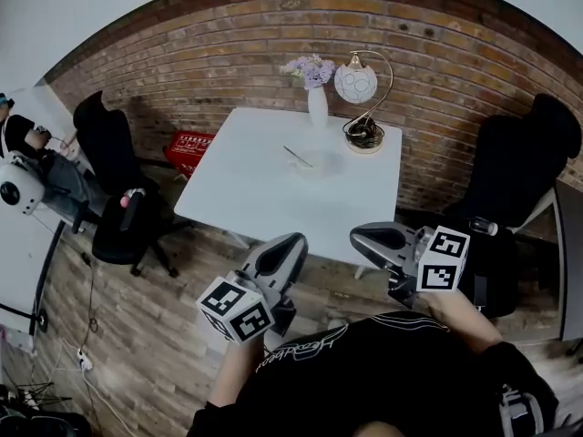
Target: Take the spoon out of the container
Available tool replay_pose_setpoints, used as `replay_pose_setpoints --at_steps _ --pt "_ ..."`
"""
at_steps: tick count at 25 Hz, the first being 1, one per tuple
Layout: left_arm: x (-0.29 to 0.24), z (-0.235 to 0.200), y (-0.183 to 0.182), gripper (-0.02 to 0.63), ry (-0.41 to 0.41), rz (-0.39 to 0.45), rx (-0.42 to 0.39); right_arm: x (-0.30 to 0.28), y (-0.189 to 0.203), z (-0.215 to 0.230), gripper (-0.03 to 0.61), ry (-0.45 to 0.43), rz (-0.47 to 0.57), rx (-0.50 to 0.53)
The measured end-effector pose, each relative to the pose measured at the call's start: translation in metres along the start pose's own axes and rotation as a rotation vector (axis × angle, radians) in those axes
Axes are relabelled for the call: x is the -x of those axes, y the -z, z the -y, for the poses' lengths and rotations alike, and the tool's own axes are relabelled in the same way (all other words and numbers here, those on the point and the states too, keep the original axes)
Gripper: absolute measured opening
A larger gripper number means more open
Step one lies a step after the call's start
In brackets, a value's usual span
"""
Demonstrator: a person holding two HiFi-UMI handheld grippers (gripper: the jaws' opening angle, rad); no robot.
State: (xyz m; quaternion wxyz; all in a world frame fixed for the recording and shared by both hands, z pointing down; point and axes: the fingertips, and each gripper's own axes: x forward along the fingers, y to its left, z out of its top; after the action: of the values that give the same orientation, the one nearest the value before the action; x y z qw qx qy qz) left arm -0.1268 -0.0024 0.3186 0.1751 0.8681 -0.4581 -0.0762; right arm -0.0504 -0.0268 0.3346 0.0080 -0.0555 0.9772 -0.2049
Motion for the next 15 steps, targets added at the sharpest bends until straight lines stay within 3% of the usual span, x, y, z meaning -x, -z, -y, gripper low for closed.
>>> replay_pose_setpoints --at_steps 8,15 --pt "-0.015 -0.053 -0.008 0.006 -0.002 0.011 0.036 -0.019 -0.003 0.035 -0.003 0.088 -0.014 -0.012" --pt "-0.048 -0.099 0.001 0.008 -0.043 -0.021 0.052 -0.033 -0.003 0.087 -0.003 0.100 -0.015 -0.054"
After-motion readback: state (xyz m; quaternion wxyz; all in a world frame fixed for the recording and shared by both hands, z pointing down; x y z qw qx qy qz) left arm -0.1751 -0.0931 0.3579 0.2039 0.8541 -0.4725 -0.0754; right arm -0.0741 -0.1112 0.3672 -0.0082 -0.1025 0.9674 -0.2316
